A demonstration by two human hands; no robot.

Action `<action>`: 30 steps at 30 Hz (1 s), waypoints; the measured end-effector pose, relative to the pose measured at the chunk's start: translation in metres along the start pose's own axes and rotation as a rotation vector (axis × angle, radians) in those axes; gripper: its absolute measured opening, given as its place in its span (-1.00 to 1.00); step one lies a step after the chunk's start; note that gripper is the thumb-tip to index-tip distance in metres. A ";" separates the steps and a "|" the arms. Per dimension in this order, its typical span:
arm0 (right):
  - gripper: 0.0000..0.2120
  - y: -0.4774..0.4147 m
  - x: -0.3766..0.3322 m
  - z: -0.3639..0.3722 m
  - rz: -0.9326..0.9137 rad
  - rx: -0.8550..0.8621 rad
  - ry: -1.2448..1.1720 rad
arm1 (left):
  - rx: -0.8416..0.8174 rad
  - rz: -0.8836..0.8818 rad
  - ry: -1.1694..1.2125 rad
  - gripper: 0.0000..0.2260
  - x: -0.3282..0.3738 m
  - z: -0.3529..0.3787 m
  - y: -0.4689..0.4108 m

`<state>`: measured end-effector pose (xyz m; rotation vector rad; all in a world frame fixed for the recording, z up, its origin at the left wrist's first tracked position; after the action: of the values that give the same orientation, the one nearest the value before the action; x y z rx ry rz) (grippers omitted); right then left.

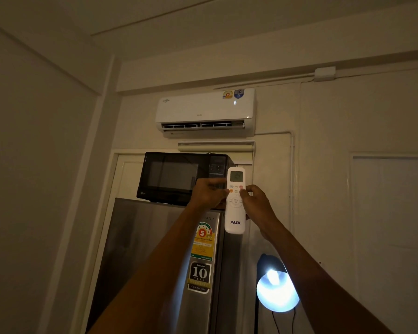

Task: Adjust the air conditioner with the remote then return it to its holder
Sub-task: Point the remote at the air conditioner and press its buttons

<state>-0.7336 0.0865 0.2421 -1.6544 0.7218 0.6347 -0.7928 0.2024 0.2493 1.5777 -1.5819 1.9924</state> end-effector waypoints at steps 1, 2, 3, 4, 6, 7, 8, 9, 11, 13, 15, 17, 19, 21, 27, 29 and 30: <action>-0.68 0.000 0.000 0.000 0.000 -0.002 0.001 | 0.000 0.002 -0.001 -0.62 0.000 0.000 0.000; -0.67 0.000 0.000 0.000 0.001 -0.002 0.002 | -0.001 0.004 0.001 -0.63 0.000 0.000 0.000; -0.67 0.000 0.000 0.000 0.001 -0.002 0.005 | 0.000 0.007 0.004 -0.63 -0.001 0.000 0.000; -0.67 0.000 0.000 0.000 0.001 -0.001 0.008 | 0.002 0.009 0.008 -0.63 -0.001 0.000 0.001; -0.68 0.000 0.001 -0.001 0.005 -0.002 0.009 | 0.007 0.007 0.009 -0.64 -0.001 0.000 0.000; -0.68 0.000 0.001 -0.001 0.006 -0.004 0.008 | 0.008 0.003 0.012 -0.64 0.000 0.000 0.000; -0.69 -0.001 0.001 -0.001 0.006 -0.004 0.009 | 0.009 0.000 0.016 -0.64 0.000 0.001 0.000; -0.69 -0.001 0.001 -0.001 0.004 -0.003 0.011 | 0.009 -0.002 0.018 -0.64 0.000 0.001 0.000; -0.68 -0.002 0.000 -0.002 0.002 0.002 0.016 | 0.013 -0.006 0.021 -0.64 0.001 0.001 -0.001; -0.68 -0.002 -0.001 -0.001 -0.006 0.000 0.018 | 0.018 -0.009 0.027 -0.64 0.001 0.000 -0.001; -0.68 -0.002 -0.001 -0.001 -0.011 -0.004 0.023 | 0.017 -0.010 0.024 -0.64 0.000 0.000 -0.001; -0.69 -0.002 0.000 -0.001 -0.010 -0.003 0.029 | 0.015 -0.012 0.026 -0.64 0.000 0.000 -0.001; -0.69 -0.002 0.001 -0.001 -0.005 -0.006 0.029 | 0.014 -0.017 0.029 -0.64 -0.001 0.000 -0.001; -0.70 -0.002 0.003 -0.001 0.004 -0.016 0.026 | 0.016 -0.029 0.029 -0.64 -0.003 0.000 -0.001; -0.69 -0.004 0.007 -0.001 0.016 -0.029 -0.006 | 0.022 -0.032 0.041 -0.64 -0.004 0.001 -0.001; -0.69 -0.004 0.008 0.000 0.021 -0.031 -0.011 | 0.023 -0.034 0.047 -0.65 -0.005 0.001 -0.001; -0.68 -0.005 0.009 0.000 0.020 -0.031 -0.014 | 0.024 -0.034 0.050 -0.65 -0.005 0.001 -0.001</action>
<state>-0.7242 0.0865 0.2385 -1.6711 0.7225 0.6735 -0.7890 0.2045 0.2461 1.5400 -1.5092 2.0237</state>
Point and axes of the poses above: each hand's wrist, its own y-axis away from the middle knuckle, its own z-axis out of the palm, x = y × z, the point moved 6 cm from there along -y, towards the middle knuckle, and after that the axes turned 6 degrees about x, right-handed, at the moved point
